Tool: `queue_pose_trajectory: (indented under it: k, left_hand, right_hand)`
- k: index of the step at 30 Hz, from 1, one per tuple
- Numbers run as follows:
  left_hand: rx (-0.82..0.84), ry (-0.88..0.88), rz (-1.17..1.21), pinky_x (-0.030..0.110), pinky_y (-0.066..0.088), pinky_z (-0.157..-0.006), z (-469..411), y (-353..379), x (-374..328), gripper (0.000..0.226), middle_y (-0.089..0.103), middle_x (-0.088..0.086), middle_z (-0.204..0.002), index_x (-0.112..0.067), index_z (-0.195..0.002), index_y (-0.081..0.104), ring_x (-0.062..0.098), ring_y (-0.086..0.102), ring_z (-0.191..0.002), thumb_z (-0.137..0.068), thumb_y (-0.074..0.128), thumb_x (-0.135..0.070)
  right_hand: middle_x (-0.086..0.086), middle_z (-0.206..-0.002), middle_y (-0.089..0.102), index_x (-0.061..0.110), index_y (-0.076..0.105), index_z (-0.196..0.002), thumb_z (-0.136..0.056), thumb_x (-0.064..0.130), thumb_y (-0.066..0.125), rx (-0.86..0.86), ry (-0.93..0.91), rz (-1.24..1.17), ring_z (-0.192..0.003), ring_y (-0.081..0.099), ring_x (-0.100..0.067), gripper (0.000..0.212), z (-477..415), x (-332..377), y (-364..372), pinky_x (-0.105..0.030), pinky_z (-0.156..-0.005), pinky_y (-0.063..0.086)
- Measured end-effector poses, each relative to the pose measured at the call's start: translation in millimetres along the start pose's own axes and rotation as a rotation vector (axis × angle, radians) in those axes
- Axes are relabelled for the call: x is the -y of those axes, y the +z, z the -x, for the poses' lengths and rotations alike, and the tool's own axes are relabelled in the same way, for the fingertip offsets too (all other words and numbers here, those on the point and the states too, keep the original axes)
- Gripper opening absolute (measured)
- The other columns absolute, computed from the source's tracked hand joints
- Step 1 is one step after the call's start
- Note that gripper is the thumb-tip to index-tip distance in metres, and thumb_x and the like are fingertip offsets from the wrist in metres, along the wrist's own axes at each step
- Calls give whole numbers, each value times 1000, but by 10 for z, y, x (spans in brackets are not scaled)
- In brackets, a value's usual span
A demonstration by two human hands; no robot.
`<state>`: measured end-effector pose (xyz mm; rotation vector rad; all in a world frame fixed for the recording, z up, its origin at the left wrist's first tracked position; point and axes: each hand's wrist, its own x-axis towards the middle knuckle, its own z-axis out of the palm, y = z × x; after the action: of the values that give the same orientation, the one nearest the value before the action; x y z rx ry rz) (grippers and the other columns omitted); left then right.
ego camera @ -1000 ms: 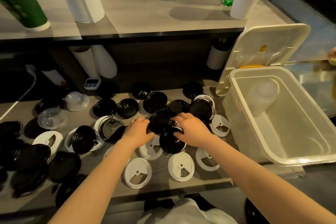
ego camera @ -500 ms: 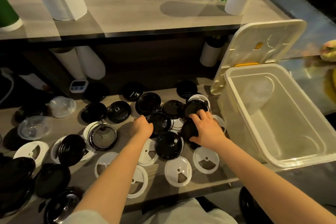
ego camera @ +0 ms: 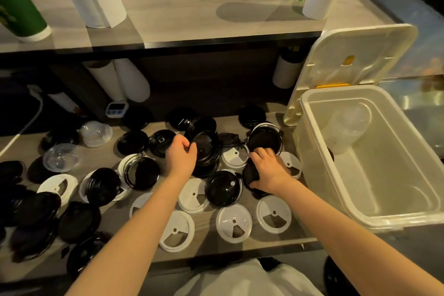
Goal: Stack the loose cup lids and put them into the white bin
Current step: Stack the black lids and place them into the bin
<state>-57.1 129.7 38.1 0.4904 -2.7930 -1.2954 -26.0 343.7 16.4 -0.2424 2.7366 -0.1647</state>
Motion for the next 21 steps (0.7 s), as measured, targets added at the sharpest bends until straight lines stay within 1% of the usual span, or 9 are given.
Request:
queue_pose_trajectory:
  k: [3, 7, 11, 13, 15, 17, 18, 19, 21]
  left_hand:
    - [-50, -34, 30, 12, 28, -49, 47, -79, -67, 12, 43, -5, -65, -10, -85, 45, 7, 41, -57, -92, 55, -13]
    - [-73, -111, 95, 6, 37, -46, 146, -129, -113, 17, 41, -4, -67, -11, -79, 42, 6, 37, -56, -92, 53, -8]
    - [-106, -172, 213, 14, 34, -49, 234, -128, -78, 22, 44, -3, -70, -17, -75, 41, 15, 45, -61, -91, 54, -8]
    - [-117, -194, 275, 20, 43, -58, 282, -138, -63, 8, 52, 1, -80, -11, -91, 49, 19, 53, -73, -91, 55, -8]
    - [-107, -218, 323, 32, 52, -77, 305, -148, -54, 29, 58, 7, -100, -7, -119, 48, 22, 59, -92, -91, 56, -9]
    - [-105, -228, 353, 38, 51, -90, 316, -156, -49, 42, 55, 5, -108, -10, -132, 45, 20, 57, -101, -91, 56, -10]
    - [-103, -221, 364, 41, 51, -92, 318, -157, -49, 41, 54, 2, -107, -11, -131, 47, 19, 57, -101, -92, 55, -9]
    - [-104, -195, 370, 46, 52, -91, 320, -160, -53, 33, 57, -1, -105, -12, -125, 53, 19, 58, -99, -92, 54, -9]
    - [-104, -164, 377, 51, 54, -85, 344, -171, -73, 14, 63, -1, -90, -19, -95, 60, 24, 63, -93, -92, 52, -8]
  right_hand:
    - [-8, -139, 31, 16, 26, -144, -77, 31, 73, 32, -32, -3, -130, 27, -32, 83, -18, -10, 14, -42, -104, 36]
    - [-8, -136, 36, 18, 29, -142, -78, 27, 73, 36, -26, -28, -128, 32, -32, 79, -51, -37, -7, -44, -99, 41]
    - [-4, -137, 36, 21, 30, -142, -79, 34, 71, 22, -74, -86, -128, 32, -28, 76, -39, -96, -29, -42, -99, 41]
    - [-3, -144, 29, 21, 25, -145, -75, 38, 73, 87, -141, -73, -134, 24, -28, 86, -12, -137, -25, -42, -105, 37]
    - [-2, -150, 19, 21, 18, -149, -73, 35, 75, 172, -198, 12, -140, 13, -29, 96, 3, -171, -4, -44, -111, 30]
    - [-4, -151, 18, 20, 15, -149, -74, 31, 74, 201, -229, 96, -141, 10, -31, 96, -3, -187, 21, -46, -112, 28]
    - [-6, -150, 20, 19, 16, -149, -75, 29, 73, 195, -238, 118, -140, 12, -32, 94, -7, -188, 29, -46, -111, 29]
    - [-7, -148, 22, 19, 17, -149, -75, 29, 73, 184, -244, 130, -138, 15, -31, 93, -11, -187, 33, -45, -110, 31]
    - [-7, -144, 24, 20, 20, -148, -74, 32, 73, 157, -254, 110, -134, 21, -31, 92, 0, -187, 26, -44, -108, 33]
